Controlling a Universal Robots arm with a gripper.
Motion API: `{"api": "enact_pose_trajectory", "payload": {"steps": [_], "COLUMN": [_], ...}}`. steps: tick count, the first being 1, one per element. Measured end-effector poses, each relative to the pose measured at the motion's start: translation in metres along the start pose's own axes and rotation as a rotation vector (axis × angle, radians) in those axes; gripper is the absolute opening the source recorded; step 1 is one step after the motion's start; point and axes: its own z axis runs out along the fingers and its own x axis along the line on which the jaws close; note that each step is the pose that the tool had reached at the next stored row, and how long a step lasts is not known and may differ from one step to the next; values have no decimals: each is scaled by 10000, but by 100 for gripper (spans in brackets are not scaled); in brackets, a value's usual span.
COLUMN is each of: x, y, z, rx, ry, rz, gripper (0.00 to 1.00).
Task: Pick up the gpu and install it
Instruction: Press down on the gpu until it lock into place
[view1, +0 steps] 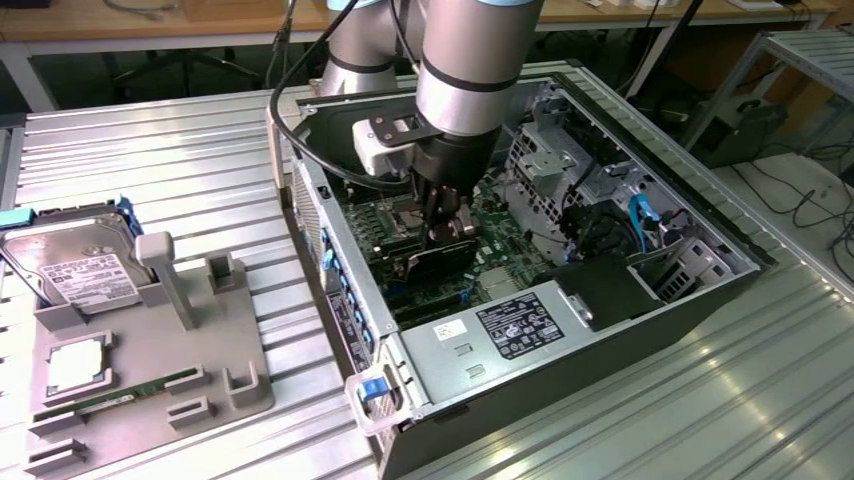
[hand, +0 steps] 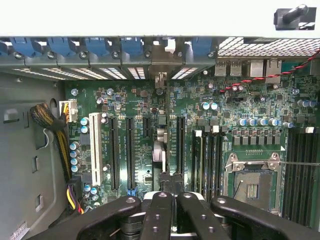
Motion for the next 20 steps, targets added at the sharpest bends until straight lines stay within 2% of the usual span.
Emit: {"api": "enact_pose_trajectory", "payload": {"steps": [9,11,12,20], "x": [0,-1,0,11], "y": [0,15,15,16], "z": [0,0,0,43], "rx": [0,45,46,46], "ry": [0,21,35,37], "rz": [0,-1,-2,-3], "gripper": [11,11,11,11]}}
